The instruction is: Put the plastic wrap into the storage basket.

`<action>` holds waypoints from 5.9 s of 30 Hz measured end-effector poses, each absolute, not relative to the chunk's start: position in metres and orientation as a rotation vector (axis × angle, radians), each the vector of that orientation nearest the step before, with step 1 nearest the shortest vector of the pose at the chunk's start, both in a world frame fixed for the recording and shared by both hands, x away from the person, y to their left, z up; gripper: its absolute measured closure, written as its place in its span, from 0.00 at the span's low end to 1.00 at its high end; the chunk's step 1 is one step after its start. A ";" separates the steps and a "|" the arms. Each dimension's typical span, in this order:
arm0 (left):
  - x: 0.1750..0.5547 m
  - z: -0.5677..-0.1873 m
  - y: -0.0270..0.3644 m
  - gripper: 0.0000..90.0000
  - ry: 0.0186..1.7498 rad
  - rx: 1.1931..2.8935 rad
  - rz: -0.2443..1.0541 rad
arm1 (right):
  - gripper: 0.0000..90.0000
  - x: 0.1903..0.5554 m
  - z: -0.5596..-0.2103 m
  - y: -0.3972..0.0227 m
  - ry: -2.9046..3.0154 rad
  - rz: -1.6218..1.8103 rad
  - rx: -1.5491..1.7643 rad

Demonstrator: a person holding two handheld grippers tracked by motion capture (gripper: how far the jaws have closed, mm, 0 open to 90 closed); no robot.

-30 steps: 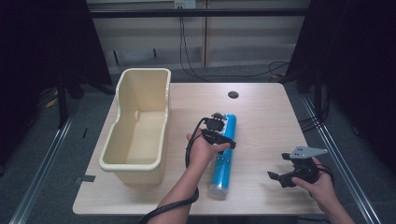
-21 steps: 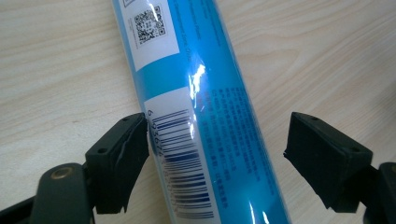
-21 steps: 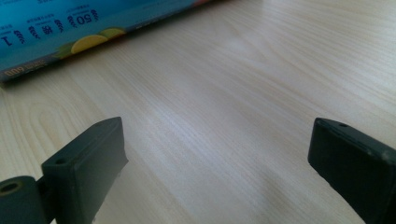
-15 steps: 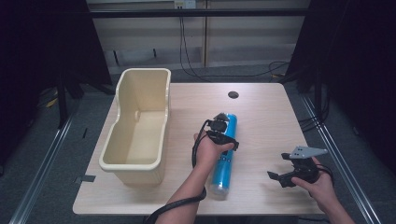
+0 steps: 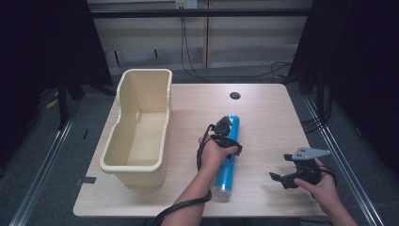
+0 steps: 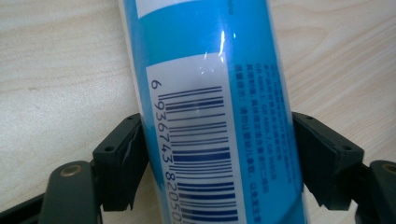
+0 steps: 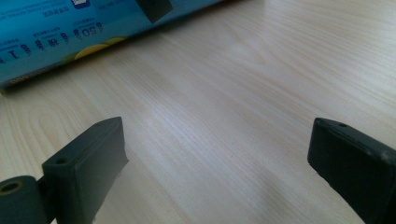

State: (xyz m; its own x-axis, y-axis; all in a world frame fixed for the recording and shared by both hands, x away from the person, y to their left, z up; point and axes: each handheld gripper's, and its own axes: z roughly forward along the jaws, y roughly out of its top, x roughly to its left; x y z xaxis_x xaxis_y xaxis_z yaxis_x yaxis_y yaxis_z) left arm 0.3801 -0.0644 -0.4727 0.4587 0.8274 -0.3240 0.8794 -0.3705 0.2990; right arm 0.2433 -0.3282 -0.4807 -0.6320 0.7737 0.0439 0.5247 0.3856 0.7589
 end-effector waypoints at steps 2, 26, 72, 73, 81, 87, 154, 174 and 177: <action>0.381 -0.474 -0.065 0.29 1.440 2.290 -0.170 | 0.05 0.243 -0.480 -0.328 2.328 1.102 1.135; 0.382 -0.457 -0.058 0.35 1.595 2.344 -0.170 | 0.06 0.244 -0.479 -0.328 2.318 1.120 1.126; 0.390 -0.343 -0.008 0.36 1.542 2.273 -0.180 | 0.06 0.244 -0.477 -0.327 2.303 1.168 1.118; 0.391 -0.338 -0.006 0.36 1.551 2.269 -0.202 | 0.06 0.245 -0.477 -0.326 2.301 1.171 1.116; 0.393 -0.317 -0.005 0.36 1.559 2.279 -0.185 | 0.05 0.244 -0.477 -0.325 2.316 1.171 1.124; 0.394 -0.304 -0.001 0.36 1.562 2.271 -0.208 | 0.04 0.244 -0.476 -0.326 2.304 1.175 1.118; 0.390 -0.241 0.096 0.36 1.758 2.173 -0.188 | 0.02 0.243 -0.477 -0.326 2.303 1.170 1.122; 0.388 -0.248 0.125 0.36 1.842 2.136 -0.184 | 0.02 0.244 -0.477 -0.327 2.292 1.182 1.126; 0.388 -0.254 0.130 0.36 1.867 2.120 -0.179 | 0.02 0.244 -0.477 -0.327 2.295 1.192 1.126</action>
